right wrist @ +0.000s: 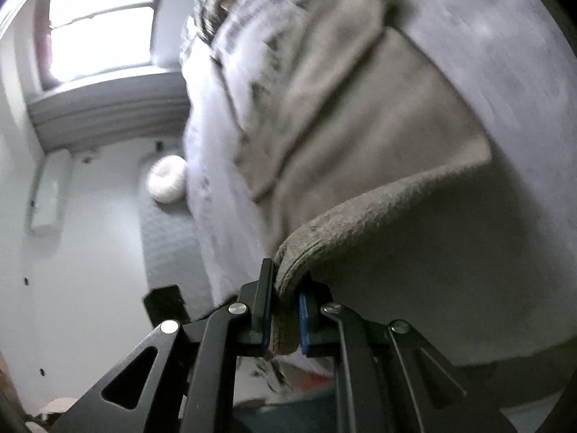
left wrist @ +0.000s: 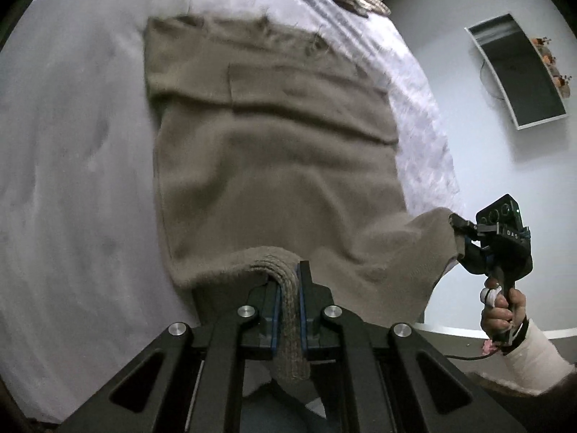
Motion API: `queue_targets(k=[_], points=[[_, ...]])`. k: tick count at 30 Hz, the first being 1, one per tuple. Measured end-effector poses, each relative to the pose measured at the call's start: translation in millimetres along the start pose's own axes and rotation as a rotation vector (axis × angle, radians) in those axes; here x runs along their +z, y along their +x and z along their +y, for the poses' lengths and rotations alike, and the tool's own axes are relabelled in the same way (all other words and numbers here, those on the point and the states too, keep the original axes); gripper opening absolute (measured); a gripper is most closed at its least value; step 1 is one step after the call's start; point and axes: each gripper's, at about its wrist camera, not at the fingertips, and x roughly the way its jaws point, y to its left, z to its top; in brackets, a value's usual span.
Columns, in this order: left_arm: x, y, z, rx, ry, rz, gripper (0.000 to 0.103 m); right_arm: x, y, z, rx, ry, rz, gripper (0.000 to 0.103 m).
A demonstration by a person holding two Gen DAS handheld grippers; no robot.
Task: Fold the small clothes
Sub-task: 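Fold the hem up over the body toward the collar with both grippers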
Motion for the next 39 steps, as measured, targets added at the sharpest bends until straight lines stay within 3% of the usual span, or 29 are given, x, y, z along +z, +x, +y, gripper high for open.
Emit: queue_targets(k=[4, 10, 15, 22, 25, 30, 36, 38, 39], points=[[36.0, -7.9, -2.2, 0.005, 0.036, -0.018, 0.009, 25.7, 6.0, 26.8, 0.056, -0.016, -0.065, 0.008], [94.4, -6.4, -0.5, 0.028, 0.055, -0.085, 0.009, 92.9, 25.6, 55.8, 0.062, -0.068, -0.063, 0.008], [145.1, 4.8, 14.4, 0.112, -0.025, -0.176, 0.009, 164.1, 51.4, 63.6, 0.051, -0.067, -0.039, 0.008], [201.1, 47.4, 32.7, 0.233, -0.101, -0.251, 0.009, 248.6, 92.2, 39.9, -0.016, -0.035, -0.012, 0.008], [217.8, 72.8, 46.6, 0.275, -0.146, -0.258, 0.009, 268.3, 110.1, 11.5, -0.041, 0.017, -0.006, 0.008], [229.5, 93.0, 66.8, 0.299, -0.222, -0.286, 0.011, 285.1, 126.3, -20.7, 0.008, 0.097, -0.023, 0.008], [228.7, 102.6, 56.4, 0.405, -0.116, -0.282, 0.011, 293.1, 126.6, -26.1, 0.008, 0.104, -0.054, 0.013], [227.1, 99.7, 50.9, 0.418, -0.101, -0.287, 0.015, 295.0, 124.4, -19.3, -0.011, 0.082, -0.062, 0.022], [226.7, 97.5, 48.3, 0.416, -0.096, -0.292, 0.025, 295.5, 122.2, -11.9, -0.038, 0.052, -0.066, 0.034]])
